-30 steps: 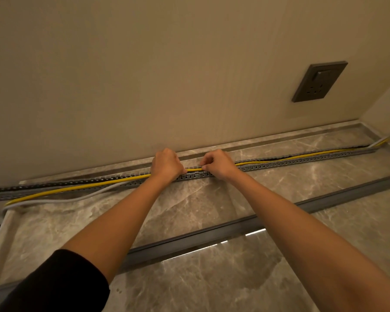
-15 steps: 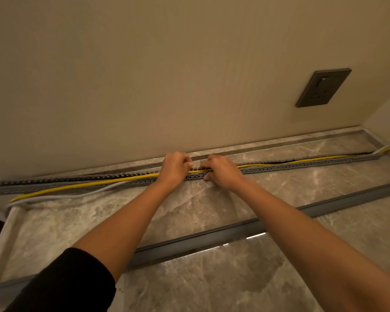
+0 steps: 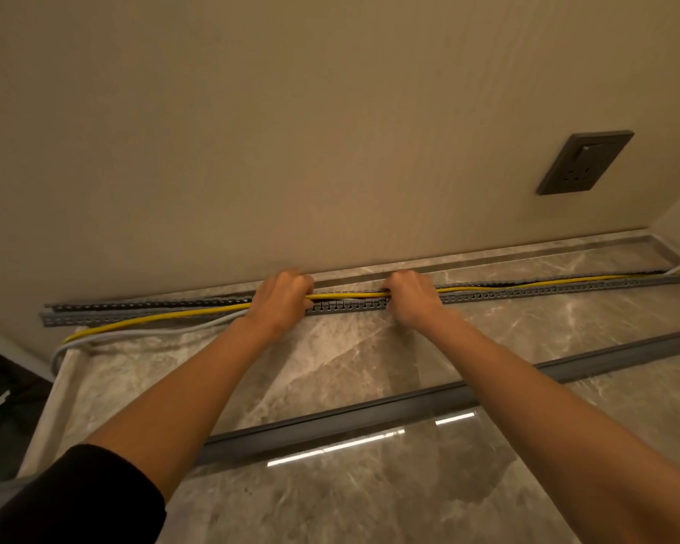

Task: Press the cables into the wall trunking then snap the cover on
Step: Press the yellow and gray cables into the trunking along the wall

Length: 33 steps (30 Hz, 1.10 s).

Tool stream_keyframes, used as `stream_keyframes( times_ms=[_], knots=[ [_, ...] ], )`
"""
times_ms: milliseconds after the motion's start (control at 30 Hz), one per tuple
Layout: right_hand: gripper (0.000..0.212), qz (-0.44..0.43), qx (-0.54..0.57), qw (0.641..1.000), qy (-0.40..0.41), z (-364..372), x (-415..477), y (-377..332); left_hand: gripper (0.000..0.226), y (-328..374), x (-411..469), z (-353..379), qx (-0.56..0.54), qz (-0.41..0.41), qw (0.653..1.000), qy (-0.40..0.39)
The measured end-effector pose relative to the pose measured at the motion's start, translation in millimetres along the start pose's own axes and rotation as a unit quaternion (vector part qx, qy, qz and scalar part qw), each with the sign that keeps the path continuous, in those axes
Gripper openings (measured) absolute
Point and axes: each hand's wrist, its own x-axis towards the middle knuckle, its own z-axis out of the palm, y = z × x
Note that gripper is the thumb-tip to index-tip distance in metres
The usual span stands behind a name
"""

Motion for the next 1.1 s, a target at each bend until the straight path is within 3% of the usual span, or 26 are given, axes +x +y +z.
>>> stream_keyframes(
  times_ms=[133,267,433,600,767,867,1100],
  knots=[
    [0.04,-0.017,0.127,0.992,0.005,4,3,-21,0.014,-5,4,-2,-0.071,-0.005,0.997,-0.026],
    [0.021,0.011,0.282,0.958,0.049,14,7,-42,0.017,-9,7,3,-0.138,-0.02,0.99,-0.027],
    [0.018,0.088,0.392,0.913,0.067,23,7,-47,0.014,-13,7,5,-0.22,-0.061,0.974,-0.006],
    [0.018,0.107,0.431,0.893,0.078,25,5,-49,0.02,-6,6,9,-0.161,-0.055,0.985,-0.018],
    [0.013,0.102,0.389,0.914,0.042,22,11,-47,0.023,-2,15,2,-0.109,-0.049,0.992,-0.05],
    [0.012,0.098,0.389,0.915,0.042,22,12,-46,0.027,-3,17,-2,-0.092,-0.027,0.993,-0.072],
    [0.011,0.074,0.406,0.911,0.025,20,13,-41,0.019,0,26,-8,-0.094,-0.056,0.99,-0.091]
  ],
)
